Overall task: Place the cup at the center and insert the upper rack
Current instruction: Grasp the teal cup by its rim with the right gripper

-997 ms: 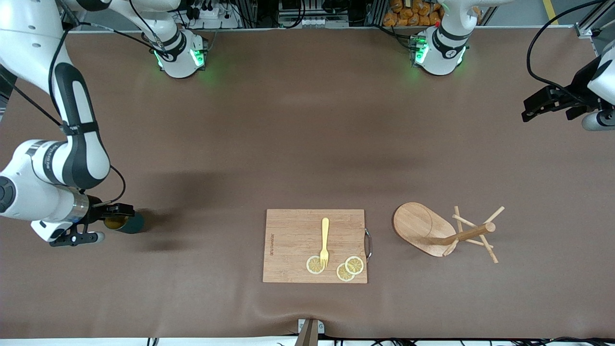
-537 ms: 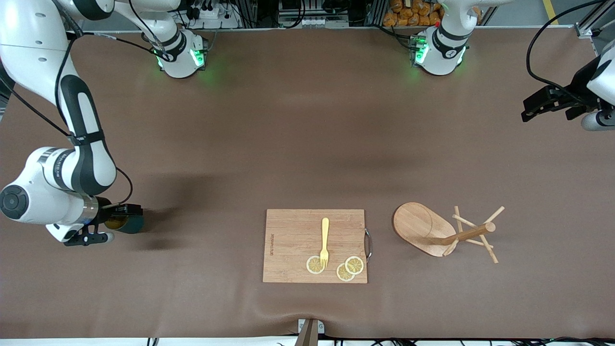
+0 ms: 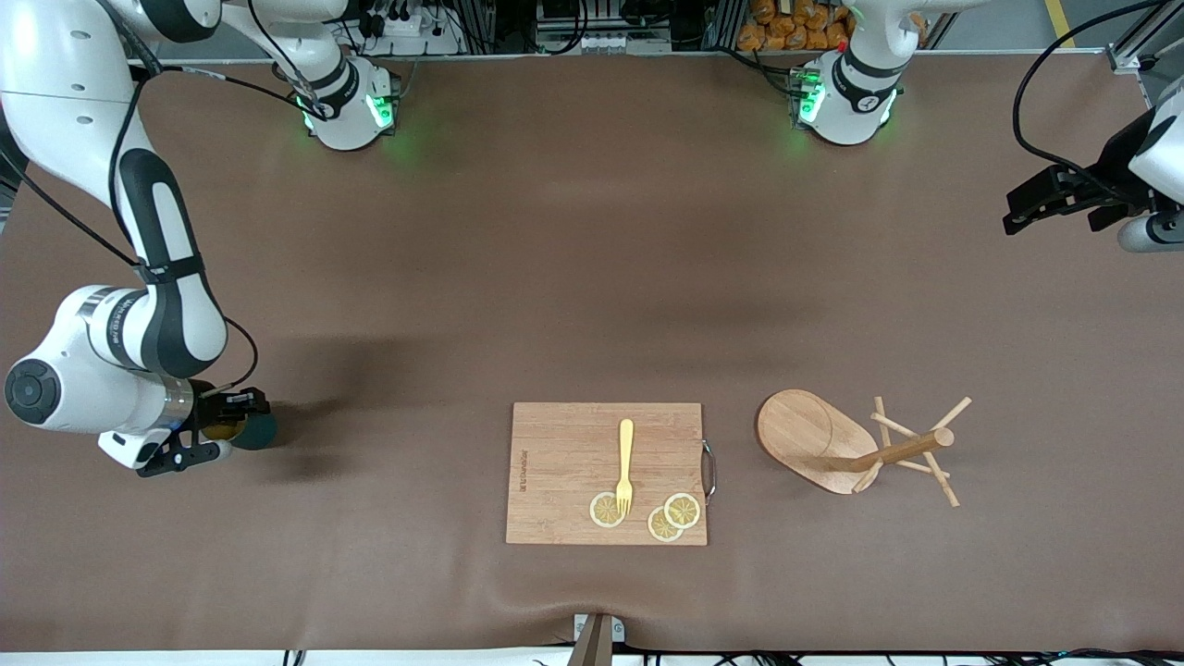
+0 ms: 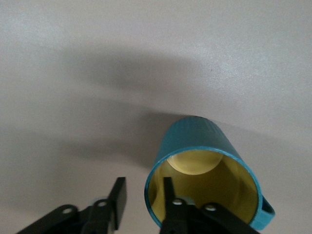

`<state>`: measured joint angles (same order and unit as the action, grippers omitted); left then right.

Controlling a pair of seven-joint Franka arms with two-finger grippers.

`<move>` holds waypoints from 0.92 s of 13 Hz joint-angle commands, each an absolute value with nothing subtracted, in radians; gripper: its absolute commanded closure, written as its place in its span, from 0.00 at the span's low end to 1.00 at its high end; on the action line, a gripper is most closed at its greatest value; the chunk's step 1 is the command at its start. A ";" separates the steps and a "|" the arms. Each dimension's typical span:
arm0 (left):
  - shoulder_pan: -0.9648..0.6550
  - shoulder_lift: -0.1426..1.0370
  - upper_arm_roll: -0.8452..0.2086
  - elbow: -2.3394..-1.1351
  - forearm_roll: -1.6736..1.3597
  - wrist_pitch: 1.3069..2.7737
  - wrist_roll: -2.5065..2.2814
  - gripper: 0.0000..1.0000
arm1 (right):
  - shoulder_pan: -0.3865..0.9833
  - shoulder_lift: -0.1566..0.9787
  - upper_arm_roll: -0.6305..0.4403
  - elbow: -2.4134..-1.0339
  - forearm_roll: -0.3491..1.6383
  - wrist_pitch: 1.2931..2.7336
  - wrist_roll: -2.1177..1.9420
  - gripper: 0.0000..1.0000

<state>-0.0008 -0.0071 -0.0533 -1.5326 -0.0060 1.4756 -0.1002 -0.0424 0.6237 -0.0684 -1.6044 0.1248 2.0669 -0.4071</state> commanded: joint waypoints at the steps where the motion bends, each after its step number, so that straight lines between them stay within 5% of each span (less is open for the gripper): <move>1: 0.003 -0.006 -0.058 -1.528 0.002 1.468 -0.081 0.00 | -0.052 0.621 -0.063 -1.603 0.137 2.060 -0.420 1.00; 12: -0.003 0.000 -0.057 -1.526 0.005 1.477 -0.081 0.00 | 0.003 0.543 -0.061 -1.578 0.144 1.955 -0.304 1.00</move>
